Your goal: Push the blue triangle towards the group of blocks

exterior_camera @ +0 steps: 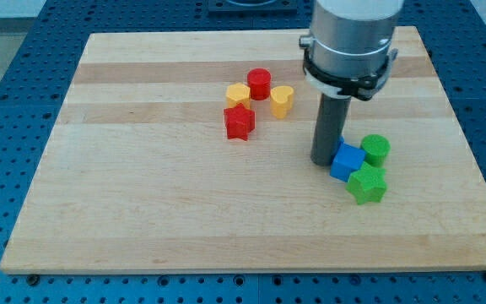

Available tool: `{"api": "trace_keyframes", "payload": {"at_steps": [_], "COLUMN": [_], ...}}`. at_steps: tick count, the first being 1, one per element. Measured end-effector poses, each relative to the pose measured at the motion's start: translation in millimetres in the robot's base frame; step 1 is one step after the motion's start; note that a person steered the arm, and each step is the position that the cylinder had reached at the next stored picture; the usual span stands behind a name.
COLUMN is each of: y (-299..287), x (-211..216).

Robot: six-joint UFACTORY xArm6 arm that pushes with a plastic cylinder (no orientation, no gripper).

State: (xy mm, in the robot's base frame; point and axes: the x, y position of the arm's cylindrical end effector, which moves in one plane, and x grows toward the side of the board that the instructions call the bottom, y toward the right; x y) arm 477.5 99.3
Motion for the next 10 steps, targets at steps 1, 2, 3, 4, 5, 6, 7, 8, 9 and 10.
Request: {"api": "trace_keyframes", "payload": {"at_steps": [1, 2, 3, 4, 5, 6, 7, 8, 9, 10], "y": [6.6, 8.7, 27.8, 46.9, 48.3, 48.3, 45.0, 42.4, 41.7, 41.5], "x": [-14.3, -32.7, -36.0, -41.2, -53.2, -63.6, -63.7, -63.7, -66.1, -75.7]}}
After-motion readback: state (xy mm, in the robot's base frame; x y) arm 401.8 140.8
